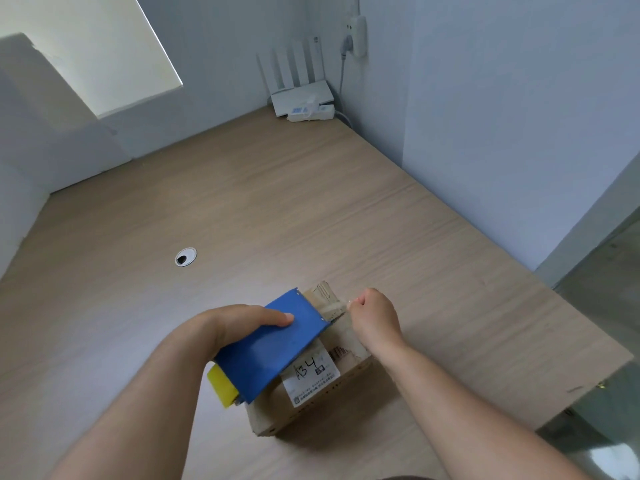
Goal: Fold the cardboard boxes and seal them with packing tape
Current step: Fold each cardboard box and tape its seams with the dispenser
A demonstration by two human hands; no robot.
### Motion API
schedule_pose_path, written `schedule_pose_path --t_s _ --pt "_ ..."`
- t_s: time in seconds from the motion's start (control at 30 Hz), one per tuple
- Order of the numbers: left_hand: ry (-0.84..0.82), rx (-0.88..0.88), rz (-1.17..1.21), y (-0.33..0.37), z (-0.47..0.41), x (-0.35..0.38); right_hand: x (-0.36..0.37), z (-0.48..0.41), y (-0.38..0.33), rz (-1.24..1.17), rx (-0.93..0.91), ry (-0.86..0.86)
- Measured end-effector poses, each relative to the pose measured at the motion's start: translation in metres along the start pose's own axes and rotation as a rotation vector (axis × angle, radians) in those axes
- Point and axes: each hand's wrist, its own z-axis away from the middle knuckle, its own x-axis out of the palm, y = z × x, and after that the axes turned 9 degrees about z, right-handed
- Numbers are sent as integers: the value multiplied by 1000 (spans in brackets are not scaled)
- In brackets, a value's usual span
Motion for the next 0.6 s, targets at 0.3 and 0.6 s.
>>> schedule_pose_path --t_s 0.3,0.6 --pt "-33 17 -129 2 -5 0 6 -10 27 -112 -79 -50" --pt "-5 3 -118 6 -11 6 8 -24 29 -277 30 -183"
